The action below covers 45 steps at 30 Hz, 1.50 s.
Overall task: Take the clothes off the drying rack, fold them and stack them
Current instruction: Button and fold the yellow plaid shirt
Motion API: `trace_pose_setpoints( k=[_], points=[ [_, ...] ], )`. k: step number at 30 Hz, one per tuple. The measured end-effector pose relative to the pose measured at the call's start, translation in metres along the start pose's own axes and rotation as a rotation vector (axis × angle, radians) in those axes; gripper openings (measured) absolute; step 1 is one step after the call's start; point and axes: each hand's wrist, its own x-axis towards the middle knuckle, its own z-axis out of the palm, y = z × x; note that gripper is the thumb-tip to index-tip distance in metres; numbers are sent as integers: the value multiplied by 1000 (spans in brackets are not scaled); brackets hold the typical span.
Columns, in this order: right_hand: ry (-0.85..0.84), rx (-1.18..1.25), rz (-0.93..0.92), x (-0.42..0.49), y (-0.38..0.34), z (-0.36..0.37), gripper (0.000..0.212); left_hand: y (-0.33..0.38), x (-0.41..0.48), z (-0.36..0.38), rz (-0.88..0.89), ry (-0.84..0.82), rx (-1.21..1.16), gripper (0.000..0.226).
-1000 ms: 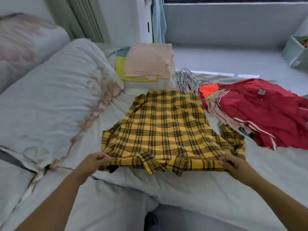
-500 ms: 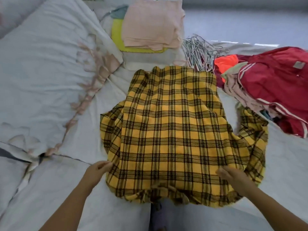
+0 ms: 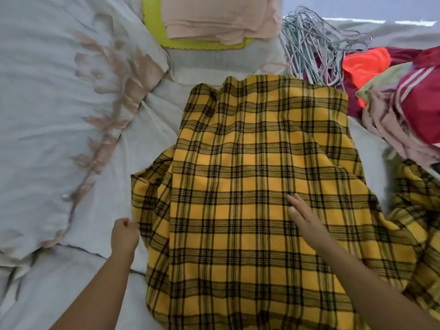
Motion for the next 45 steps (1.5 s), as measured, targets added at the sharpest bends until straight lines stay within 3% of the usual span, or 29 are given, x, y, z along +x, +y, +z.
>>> trace_pose_setpoints(
  k=[3, 6, 9, 11, 14, 16, 18, 19, 20, 23, 25, 28, 31, 34, 38, 39, 43, 45],
  points=[
    [-38, 221, 53, 33, -10, 11, 46, 11, 24, 15, -118, -73, -201, 50],
    [-17, 615, 148, 64, -15, 15, 45, 26, 31, 24, -223, -154, -404, 31],
    [28, 777, 233, 80, -12, 12, 44, 62, 11, 13, -212, -161, -579, 12],
    [-6, 790, 261, 81, -13, 9, 46, 88, -15, -1, -56, -106, -625, 12],
    [-58, 831, 318, 81, -18, -1, 50, 126, -81, 2, 410, -107, -346, 15],
    [-85, 897, 373, 82, -21, -9, 54, 146, -127, 26, 711, -437, -126, 16],
    [-120, 992, 468, 83, -23, -17, 58, 150, -158, 63, 813, -871, 179, 43],
    [-129, 1023, 516, 83, -23, -22, 60, 148, -166, 80, 804, -946, 293, 48],
    [-118, 1033, 551, 82, -23, -27, 60, 145, -163, 92, 749, -914, 304, 43],
    [-103, 1033, 576, 81, -21, -41, 55, 126, -131, 107, 483, -558, 154, 8],
    [-65, 972, 569, 83, -21, -44, 52, 109, -103, 107, 355, -348, 169, 9],
    [82, 728, 476, 87, -25, -46, 46, 109, -69, 106, 219, -293, 91, 7],
    [112, 441, 317, 93, -33, -42, 41, 136, -55, 114, 108, -448, -50, 23],
    [61, 227, 271, 107, -43, -35, 49, 164, -57, 136, 71, -631, -14, 48],
    [317, 26, 185, 109, -51, -43, 38, 195, -82, 154, 140, -723, -98, 33],
    [302, 83, 160, 104, -58, -48, 39, 203, -93, 154, 194, -798, -134, 30],
    [-118, 461, 272, 74, -84, -61, 47, 226, -129, 151, 388, -1293, -86, 34],
    [-80, 609, 307, 66, -77, -70, 37, 232, -123, 156, 366, -1404, -24, 30]
  ],
)
